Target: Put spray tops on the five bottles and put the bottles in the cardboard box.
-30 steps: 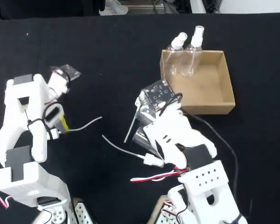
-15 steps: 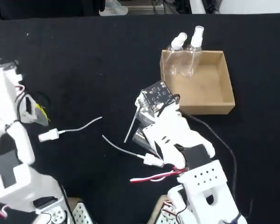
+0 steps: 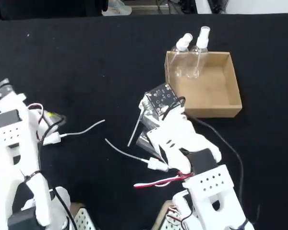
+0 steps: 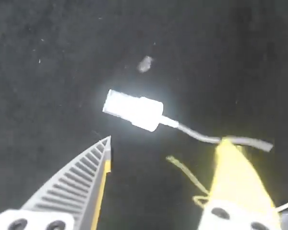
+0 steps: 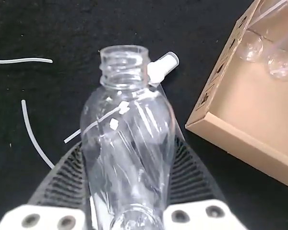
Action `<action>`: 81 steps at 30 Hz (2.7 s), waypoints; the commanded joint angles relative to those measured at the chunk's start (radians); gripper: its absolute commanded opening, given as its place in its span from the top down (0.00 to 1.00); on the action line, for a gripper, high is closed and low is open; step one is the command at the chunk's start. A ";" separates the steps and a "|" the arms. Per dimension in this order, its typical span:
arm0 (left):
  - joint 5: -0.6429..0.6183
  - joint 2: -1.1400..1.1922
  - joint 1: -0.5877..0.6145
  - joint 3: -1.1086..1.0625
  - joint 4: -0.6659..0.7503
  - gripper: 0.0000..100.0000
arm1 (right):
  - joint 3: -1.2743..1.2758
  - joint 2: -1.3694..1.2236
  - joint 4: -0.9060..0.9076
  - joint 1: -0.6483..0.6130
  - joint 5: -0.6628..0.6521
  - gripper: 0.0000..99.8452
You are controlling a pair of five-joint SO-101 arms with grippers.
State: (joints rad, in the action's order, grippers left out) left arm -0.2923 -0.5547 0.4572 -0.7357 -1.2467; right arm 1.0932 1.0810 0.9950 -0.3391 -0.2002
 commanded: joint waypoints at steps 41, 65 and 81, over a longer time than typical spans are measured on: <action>0.476 0.585 -0.255 0.447 0.094 0.94 | 0.004 0.021 -0.015 -0.003 -0.003 0.99; 0.408 0.884 -0.338 0.794 -0.064 0.75 | 0.012 0.021 -0.021 -0.003 -0.003 0.99; 0.046 1.053 -0.326 1.087 -0.278 0.75 | 0.013 0.021 -0.020 -0.003 -0.003 0.99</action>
State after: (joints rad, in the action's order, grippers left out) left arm -0.2064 0.4687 0.1135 0.2938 -1.5228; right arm 1.1070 1.0810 0.9950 -0.3391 -0.2002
